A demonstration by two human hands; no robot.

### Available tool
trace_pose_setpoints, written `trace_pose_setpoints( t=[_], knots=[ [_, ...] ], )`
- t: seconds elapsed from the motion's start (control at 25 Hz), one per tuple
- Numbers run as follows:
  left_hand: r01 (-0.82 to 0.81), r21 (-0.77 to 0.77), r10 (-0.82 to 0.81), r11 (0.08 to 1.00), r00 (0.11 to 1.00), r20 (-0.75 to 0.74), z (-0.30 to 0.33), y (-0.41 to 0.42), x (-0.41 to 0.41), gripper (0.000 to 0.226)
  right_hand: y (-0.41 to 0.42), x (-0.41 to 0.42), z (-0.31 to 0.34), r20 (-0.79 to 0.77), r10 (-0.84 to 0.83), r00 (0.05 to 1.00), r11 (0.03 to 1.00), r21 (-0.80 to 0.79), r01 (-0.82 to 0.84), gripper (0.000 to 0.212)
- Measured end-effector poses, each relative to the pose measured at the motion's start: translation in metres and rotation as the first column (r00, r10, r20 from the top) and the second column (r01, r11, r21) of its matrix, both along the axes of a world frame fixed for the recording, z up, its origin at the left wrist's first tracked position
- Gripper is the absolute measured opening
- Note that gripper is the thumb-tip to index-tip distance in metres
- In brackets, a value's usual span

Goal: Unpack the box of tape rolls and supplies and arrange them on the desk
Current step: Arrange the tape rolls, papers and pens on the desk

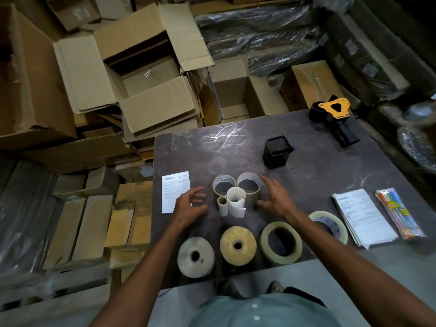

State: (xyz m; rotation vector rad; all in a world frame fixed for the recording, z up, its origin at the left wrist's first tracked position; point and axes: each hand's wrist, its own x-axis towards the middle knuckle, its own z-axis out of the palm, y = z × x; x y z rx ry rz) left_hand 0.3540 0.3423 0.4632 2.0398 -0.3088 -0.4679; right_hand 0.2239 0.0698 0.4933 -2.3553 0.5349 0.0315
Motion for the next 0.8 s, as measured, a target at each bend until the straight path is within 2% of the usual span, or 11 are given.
trace_pose_setpoints(
  t=[0.12,0.32,0.44,0.52,0.64,0.8],
  knots=[
    [-0.068,-0.075,0.065,0.995,0.997,-0.043,0.007,0.018,-0.025,0.047,0.011,-0.019,0.006,0.065,-0.011,0.998,0.998,0.059,0.007,0.08],
    [-0.124,-0.075,0.121,0.989,0.992,-0.044,0.014,0.041,-0.063,0.036,0.035,-0.051,0.013,0.088,0.074,0.993,0.981,0.17,-0.088,0.06],
    [-0.199,-0.076,0.197,0.977,0.98,-0.031,0.017,0.048,-0.084,0.037,0.05,-0.072,0.013,0.124,0.103,0.987,0.966,0.224,-0.129,0.063],
    [-0.265,-0.072,0.262,0.962,0.964,-0.047,0.017,0.055,-0.1,0.043,0.06,-0.085,0.009,0.114,0.139,0.984,0.955,0.248,-0.164,0.068],
    [-0.351,-0.056,0.345,0.935,0.934,-0.095,0.012,0.063,-0.127,0.059,0.077,-0.098,0.005,0.111,0.226,0.968,0.951,0.192,-0.244,0.08],
    [-0.389,-0.011,0.384,0.921,0.915,-0.125,0.004,0.062,-0.155,0.09,0.099,-0.114,-0.01,0.111,0.259,0.96,0.944,0.181,-0.275,0.101]
  ],
)
